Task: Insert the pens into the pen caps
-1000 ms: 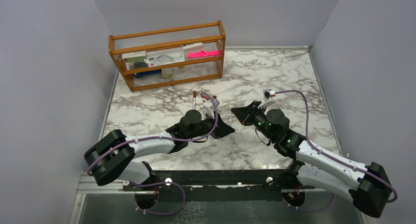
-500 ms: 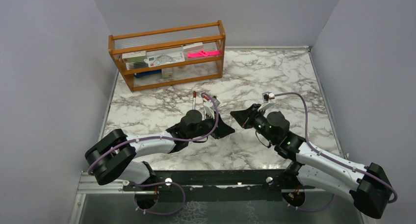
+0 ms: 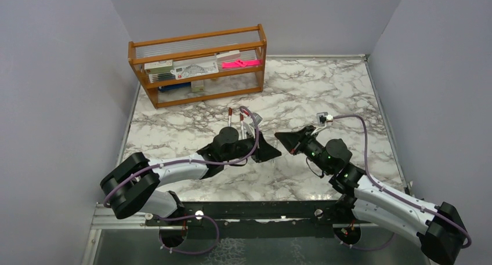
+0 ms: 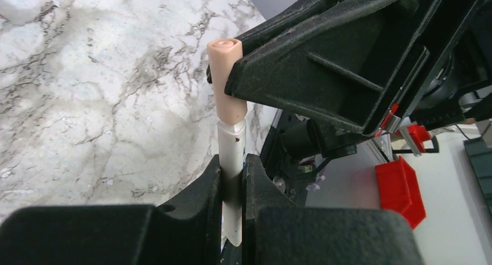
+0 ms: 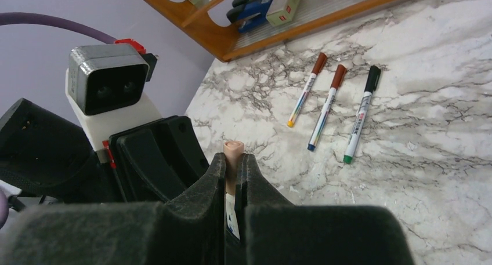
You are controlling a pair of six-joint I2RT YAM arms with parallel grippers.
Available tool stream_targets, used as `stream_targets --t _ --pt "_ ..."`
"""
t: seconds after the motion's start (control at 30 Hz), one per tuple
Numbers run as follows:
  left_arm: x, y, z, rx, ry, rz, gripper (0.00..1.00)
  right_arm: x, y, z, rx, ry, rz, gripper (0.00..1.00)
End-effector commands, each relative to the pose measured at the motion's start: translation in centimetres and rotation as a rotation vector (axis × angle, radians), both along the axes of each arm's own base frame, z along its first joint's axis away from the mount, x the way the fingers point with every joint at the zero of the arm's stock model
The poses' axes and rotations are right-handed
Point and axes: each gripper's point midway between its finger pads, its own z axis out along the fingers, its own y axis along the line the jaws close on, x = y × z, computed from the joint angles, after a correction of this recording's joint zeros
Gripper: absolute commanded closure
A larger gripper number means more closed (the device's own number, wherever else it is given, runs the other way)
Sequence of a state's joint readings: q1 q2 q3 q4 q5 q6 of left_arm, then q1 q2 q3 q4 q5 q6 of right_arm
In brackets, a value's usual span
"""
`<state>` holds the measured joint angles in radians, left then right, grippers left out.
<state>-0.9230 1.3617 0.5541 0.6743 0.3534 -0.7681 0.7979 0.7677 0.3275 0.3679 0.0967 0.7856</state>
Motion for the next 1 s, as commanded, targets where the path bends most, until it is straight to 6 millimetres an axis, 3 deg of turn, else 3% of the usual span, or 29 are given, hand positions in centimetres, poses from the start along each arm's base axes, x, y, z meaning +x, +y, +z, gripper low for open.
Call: stream_targets --t 0.0,0.17,0.33,0.53,0.97 --pt "-0.7 -1.0 4.7 -0.15 -0.038 -0.077 1.0 -1.7 1.1 0.7 0.003 -0.062 0.118 0.99" --pt "-1.1 -1.0 5.6 -0.216 -0.024 -0.105 1.0 -2.3 1.3 1.0 0.008 -0.081 0.147 0.99" --pt "-1.6 -0.3 7.8 -0.312 -0.042 -0.147 1.0 -2.7 1.1 1.1 0.018 -0.09 0.155 0.99" --pt "-1.0 0.9 9.1 -0.346 -0.082 -0.133 1.0 -3.3 1.0 1.5 0.036 -0.097 0.177 0.99" --pt "0.7 1.1 7.5 -0.293 -0.096 -0.052 1.0 -3.8 1.6 0.9 -0.002 -0.007 0.216 0.99"
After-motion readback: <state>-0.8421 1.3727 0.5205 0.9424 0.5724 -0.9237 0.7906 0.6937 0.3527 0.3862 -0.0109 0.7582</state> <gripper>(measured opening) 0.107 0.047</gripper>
